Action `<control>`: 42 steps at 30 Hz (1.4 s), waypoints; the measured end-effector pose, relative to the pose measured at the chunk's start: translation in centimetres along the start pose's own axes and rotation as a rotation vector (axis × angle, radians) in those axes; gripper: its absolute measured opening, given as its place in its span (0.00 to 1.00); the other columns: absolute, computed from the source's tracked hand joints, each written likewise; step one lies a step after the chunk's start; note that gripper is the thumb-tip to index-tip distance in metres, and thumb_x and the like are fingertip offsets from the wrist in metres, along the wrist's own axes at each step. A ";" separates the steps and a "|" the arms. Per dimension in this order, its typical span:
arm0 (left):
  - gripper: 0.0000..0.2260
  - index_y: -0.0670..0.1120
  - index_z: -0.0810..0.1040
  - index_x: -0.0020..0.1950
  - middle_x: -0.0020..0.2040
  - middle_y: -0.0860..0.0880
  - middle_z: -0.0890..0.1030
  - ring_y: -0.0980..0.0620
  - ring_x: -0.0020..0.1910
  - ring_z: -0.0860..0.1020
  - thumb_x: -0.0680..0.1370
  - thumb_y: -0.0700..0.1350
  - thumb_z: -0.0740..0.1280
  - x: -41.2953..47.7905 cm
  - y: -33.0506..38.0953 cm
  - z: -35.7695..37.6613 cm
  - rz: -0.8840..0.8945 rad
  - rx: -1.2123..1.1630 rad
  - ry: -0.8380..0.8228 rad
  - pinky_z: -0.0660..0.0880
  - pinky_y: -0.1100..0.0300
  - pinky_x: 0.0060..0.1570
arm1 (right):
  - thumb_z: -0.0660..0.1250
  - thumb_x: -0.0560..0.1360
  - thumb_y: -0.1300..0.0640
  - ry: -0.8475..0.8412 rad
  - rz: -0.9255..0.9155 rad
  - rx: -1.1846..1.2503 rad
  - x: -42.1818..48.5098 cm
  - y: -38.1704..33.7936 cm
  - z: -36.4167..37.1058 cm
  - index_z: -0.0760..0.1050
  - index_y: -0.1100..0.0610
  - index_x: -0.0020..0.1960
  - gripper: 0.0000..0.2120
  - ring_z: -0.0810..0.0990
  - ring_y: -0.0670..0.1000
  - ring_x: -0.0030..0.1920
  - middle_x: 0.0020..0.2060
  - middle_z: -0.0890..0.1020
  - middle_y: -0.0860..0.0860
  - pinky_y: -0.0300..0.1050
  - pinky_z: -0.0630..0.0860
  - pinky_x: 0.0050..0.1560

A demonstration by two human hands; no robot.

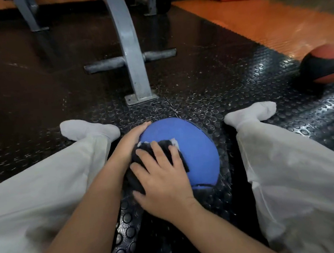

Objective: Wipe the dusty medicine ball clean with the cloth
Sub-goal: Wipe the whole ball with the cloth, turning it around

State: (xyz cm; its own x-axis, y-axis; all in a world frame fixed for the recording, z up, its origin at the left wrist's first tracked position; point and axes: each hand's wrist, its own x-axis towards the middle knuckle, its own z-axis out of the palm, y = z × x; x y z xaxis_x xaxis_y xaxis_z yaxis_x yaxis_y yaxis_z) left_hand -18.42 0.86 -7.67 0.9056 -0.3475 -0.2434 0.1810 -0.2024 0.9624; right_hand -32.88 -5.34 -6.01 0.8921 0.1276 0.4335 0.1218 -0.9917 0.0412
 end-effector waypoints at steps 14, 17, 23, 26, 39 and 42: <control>0.10 0.53 0.81 0.55 0.51 0.60 0.79 0.61 0.52 0.76 0.80 0.52 0.61 -3.2 0.3 2.3 0.054 -0.019 0.262 0.71 0.59 0.51 | 0.58 0.74 0.39 -0.343 0.785 0.717 5.6 11.7 -1.9 0.72 0.44 0.53 0.13 0.75 0.56 0.54 0.54 0.77 0.51 0.52 0.71 0.55; 0.07 0.58 0.79 0.50 0.53 0.62 0.78 0.65 0.51 0.74 0.81 0.50 0.61 -4.8 0.5 2.9 0.108 -0.029 0.265 0.68 0.63 0.50 | 0.58 0.76 0.40 -0.351 0.919 0.836 4.9 12.9 -2.0 0.74 0.49 0.56 0.17 0.76 0.52 0.49 0.50 0.79 0.50 0.48 0.71 0.52; 0.09 0.59 0.80 0.58 0.59 0.61 0.80 0.63 0.60 0.75 0.80 0.50 0.65 -8.4 -1.6 3.5 0.274 0.012 0.286 0.69 0.63 0.63 | 0.65 0.72 0.35 -0.363 1.209 1.108 1.5 14.8 -0.9 0.82 0.53 0.44 0.21 0.81 0.54 0.52 0.46 0.84 0.51 0.50 0.73 0.63; 0.11 0.64 0.77 0.56 0.64 0.58 0.77 0.66 0.63 0.72 0.79 0.48 0.67 -10.3 -2.6 3.9 0.380 0.056 0.267 0.64 0.75 0.63 | 0.64 0.75 0.41 -0.436 1.127 1.131 1.7 14.5 -1.6 0.82 0.54 0.41 0.18 0.82 0.53 0.45 0.41 0.85 0.52 0.47 0.75 0.59; 0.23 0.48 0.71 0.69 0.62 0.59 0.79 0.59 0.66 0.73 0.74 0.54 0.61 -10.8 -6.7 -0.2 0.373 -0.095 0.267 0.66 0.64 0.67 | 0.53 0.75 0.35 -0.758 0.424 0.064 7.6 2.6 -3.8 0.65 0.53 0.73 0.32 0.65 0.68 0.68 0.70 0.68 0.59 0.74 0.57 0.65; 0.10 0.42 0.77 0.56 0.50 0.58 0.81 0.61 0.54 0.76 0.82 0.40 0.57 -10.0 -7.4 -1.1 0.214 -0.098 0.322 0.69 0.68 0.58 | 0.53 0.77 0.39 -0.762 0.217 -0.159 7.5 -1.8 -3.9 0.63 0.57 0.74 0.31 0.62 0.71 0.68 0.70 0.66 0.62 0.77 0.53 0.64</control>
State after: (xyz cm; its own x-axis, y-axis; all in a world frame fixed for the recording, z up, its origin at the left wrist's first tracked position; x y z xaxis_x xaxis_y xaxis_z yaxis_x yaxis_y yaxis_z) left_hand -28.36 6.85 -12.19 0.9979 -0.0645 -0.0009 -0.0032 -0.0628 0.9980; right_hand -28.11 -2.62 0.73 0.9471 -0.1489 -0.2843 -0.1000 -0.9787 0.1793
